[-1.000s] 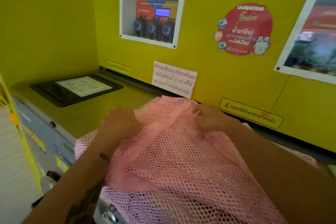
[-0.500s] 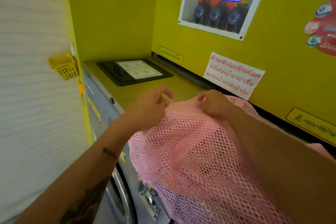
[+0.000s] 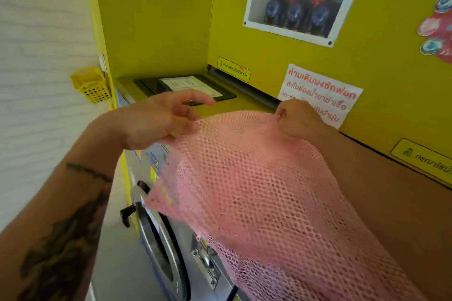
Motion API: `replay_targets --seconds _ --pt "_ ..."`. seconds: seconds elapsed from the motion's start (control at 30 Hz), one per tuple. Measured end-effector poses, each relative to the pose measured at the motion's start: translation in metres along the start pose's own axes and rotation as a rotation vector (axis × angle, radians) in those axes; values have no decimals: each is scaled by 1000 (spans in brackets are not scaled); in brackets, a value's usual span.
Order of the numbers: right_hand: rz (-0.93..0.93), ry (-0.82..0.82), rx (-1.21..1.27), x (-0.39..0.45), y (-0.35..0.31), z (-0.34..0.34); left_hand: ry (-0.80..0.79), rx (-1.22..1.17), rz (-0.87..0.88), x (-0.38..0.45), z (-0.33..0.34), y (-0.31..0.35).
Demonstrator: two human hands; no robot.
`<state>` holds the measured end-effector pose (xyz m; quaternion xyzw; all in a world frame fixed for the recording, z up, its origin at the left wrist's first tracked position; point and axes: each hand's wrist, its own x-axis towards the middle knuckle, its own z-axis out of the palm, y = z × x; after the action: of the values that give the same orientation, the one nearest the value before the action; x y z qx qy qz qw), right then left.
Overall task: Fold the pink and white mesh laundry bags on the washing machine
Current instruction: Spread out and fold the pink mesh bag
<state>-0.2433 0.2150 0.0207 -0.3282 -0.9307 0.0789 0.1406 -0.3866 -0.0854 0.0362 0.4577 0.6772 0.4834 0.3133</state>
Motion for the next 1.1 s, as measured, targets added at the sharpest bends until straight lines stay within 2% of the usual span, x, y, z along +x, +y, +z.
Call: replay_targets --seconds 0.07,0.13,0.17,0.3,0.37,0.43,0.5,0.63,0.73,0.83,0.9,0.97,1.1 --pt "6 -91 -45 -6 1 6 84 407 -80 4 -2 -13" --pt "37 -119 -12 -15 4 13 124 634 -155 6 8 -27" --pt "41 -88 8 -19 5 15 135 647 -126 6 19 -28" --pt "31 -3 109 -34 5 14 158 606 184 3 87 -13" --pt "38 -27 105 -41 11 4 66 687 193 5 114 -12" --pt "66 -76 99 -51 21 -17 -58 842 85 9 121 -21" --pt "110 -165 95 -67 39 -44 -51 854 62 11 118 -24" --pt "222 -367 -69 -115 87 -95 83 680 275 7 138 12" --pt "313 -477 -109 -157 122 -107 -15 588 436 -9 184 54" --pt "283 -399 -54 -187 144 -97 -324 515 404 -29 234 81" --pt "239 -309 -60 -200 154 -89 -489 571 337 -38 264 92" --pt "230 -190 9 -211 163 -88 -514 632 314 -45 289 100" --pt "342 18 200 -234 206 -114 -364 768 264 -57 316 115"
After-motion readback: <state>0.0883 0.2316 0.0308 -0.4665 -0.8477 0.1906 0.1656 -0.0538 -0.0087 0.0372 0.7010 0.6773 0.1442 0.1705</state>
